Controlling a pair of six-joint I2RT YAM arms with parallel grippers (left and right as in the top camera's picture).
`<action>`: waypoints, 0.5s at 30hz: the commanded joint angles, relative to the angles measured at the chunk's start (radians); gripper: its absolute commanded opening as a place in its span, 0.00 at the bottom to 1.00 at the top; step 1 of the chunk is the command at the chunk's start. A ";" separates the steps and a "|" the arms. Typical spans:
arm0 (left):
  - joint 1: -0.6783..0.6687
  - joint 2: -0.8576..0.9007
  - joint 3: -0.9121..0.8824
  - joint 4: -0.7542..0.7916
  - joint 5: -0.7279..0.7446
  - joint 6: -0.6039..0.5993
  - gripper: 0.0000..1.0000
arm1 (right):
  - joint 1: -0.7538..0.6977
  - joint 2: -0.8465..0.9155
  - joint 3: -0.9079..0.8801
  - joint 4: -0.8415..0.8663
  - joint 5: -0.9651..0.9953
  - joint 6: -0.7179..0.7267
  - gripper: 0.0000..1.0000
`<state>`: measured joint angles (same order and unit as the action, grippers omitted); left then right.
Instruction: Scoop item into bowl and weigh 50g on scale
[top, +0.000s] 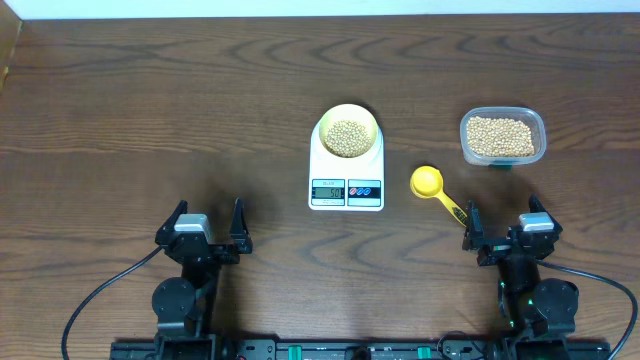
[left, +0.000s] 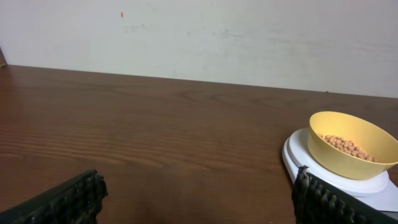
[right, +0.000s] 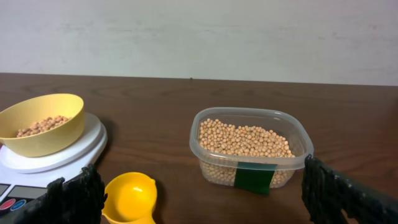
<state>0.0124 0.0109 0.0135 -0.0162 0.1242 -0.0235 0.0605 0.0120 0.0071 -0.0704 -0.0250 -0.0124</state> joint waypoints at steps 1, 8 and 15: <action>0.004 -0.006 -0.009 -0.045 0.013 -0.004 0.98 | -0.001 -0.005 -0.002 -0.005 0.011 -0.011 0.99; 0.004 -0.006 -0.009 -0.047 0.012 0.027 0.98 | -0.001 -0.005 -0.002 -0.005 0.011 -0.011 0.99; 0.004 -0.006 -0.009 -0.044 0.013 0.026 0.98 | -0.001 -0.005 -0.002 -0.005 0.011 -0.012 0.99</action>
<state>0.0124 0.0109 0.0135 -0.0166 0.1242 -0.0177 0.0601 0.0120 0.0071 -0.0704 -0.0250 -0.0124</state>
